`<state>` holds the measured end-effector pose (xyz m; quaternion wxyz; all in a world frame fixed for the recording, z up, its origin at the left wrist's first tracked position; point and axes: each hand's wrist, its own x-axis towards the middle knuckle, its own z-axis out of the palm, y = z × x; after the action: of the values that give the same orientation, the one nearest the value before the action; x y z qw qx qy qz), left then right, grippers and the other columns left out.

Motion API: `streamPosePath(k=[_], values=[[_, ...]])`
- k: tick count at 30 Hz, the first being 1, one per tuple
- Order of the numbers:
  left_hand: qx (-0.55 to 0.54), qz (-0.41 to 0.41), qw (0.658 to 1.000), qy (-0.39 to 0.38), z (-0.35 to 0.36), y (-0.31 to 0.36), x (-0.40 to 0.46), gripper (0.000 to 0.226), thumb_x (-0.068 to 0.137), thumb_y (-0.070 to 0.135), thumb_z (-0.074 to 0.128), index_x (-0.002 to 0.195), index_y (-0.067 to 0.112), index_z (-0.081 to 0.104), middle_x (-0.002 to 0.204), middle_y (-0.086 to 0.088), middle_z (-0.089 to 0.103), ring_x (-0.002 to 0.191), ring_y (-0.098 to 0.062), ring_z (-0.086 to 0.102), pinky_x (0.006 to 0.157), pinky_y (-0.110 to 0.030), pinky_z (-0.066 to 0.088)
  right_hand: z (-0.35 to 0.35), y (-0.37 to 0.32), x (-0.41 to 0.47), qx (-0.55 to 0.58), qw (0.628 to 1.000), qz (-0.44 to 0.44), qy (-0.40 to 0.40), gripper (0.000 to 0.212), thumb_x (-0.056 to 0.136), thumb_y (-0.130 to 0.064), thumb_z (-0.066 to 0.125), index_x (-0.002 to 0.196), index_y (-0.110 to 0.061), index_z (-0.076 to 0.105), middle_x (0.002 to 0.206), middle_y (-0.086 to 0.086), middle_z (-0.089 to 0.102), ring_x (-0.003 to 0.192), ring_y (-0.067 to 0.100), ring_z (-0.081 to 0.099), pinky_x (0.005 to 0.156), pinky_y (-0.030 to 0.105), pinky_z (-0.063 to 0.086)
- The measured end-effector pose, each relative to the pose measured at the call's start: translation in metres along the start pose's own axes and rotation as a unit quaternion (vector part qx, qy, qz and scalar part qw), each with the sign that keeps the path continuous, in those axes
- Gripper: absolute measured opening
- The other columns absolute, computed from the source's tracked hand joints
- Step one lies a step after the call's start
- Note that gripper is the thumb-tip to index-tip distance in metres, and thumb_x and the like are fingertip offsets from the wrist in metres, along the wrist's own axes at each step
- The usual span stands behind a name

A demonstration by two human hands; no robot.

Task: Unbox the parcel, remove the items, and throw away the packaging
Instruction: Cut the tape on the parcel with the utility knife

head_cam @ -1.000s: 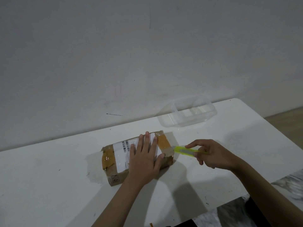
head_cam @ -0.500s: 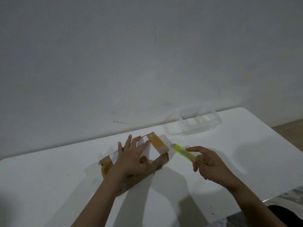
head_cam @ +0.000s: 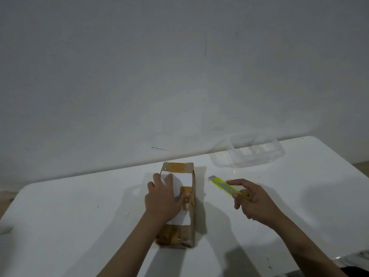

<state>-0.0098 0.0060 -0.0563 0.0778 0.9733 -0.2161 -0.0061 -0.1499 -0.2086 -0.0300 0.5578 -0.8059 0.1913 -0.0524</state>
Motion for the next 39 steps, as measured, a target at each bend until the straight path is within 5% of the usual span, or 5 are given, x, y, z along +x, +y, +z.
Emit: streamPosePath(k=[5,8,14,22,39], values=[[0.033,-0.008,0.999,-0.022,0.012,-0.004,-0.012,0.091,0.078,0.08,0.022,0.148,0.023,0.015,0.155,-0.014,0.015,0.139,-0.037,0.021,0.109,-0.058,0.021,0.01,0.004,0.004,-0.012,1.0,0.024,-0.015,0.032,0.093,-0.01,0.053,0.111,-0.035,0.06,0.062,0.004,0.066,0.04,0.015,0.044,0.039,0.022,0.038],[0.022,0.069,0.997,0.0,0.022,-0.009,-0.015,0.077,0.085,0.071,0.018,0.146,0.025,0.028,0.157,-0.012,0.018,0.142,-0.037,0.019,0.1,-0.069,0.009,0.019,0.008,0.004,-0.014,0.998,0.045,-0.035,0.034,0.093,-0.01,0.051,0.113,-0.037,0.059,0.068,0.004,0.068,0.042,0.014,0.047,0.042,0.024,0.039],[-0.049,0.116,0.992,-0.032,0.024,-0.016,-0.012,0.075,0.077,0.075,0.004,0.146,0.046,0.003,0.156,0.006,-0.016,0.145,-0.02,-0.014,0.113,-0.054,-0.002,0.036,0.011,0.003,-0.012,0.996,0.057,-0.061,0.034,0.094,-0.011,0.05,0.116,-0.035,0.057,0.07,0.002,0.069,0.042,0.013,0.048,0.042,0.025,0.04],[-0.09,0.113,0.989,-0.018,0.025,-0.015,-0.013,0.075,0.077,0.075,0.012,0.146,0.044,0.009,0.158,0.006,-0.01,0.143,-0.017,-0.015,0.109,-0.038,-0.001,0.049,0.009,0.009,0.013,0.997,0.054,-0.056,0.034,0.095,-0.013,0.05,0.121,-0.034,0.055,0.073,0.004,0.069,0.041,0.01,0.049,0.043,0.025,0.042],[-0.098,0.106,0.99,-0.007,0.025,-0.013,-0.013,0.075,0.077,0.074,0.014,0.146,0.043,0.015,0.158,0.006,-0.004,0.142,-0.015,-0.013,0.108,-0.037,0.0,0.047,0.008,0.008,-0.005,0.996,0.049,-0.081,0.031,0.094,-0.01,0.051,0.115,-0.032,0.058,0.066,0.003,0.066,0.04,0.01,0.045,0.043,0.024,0.04]])
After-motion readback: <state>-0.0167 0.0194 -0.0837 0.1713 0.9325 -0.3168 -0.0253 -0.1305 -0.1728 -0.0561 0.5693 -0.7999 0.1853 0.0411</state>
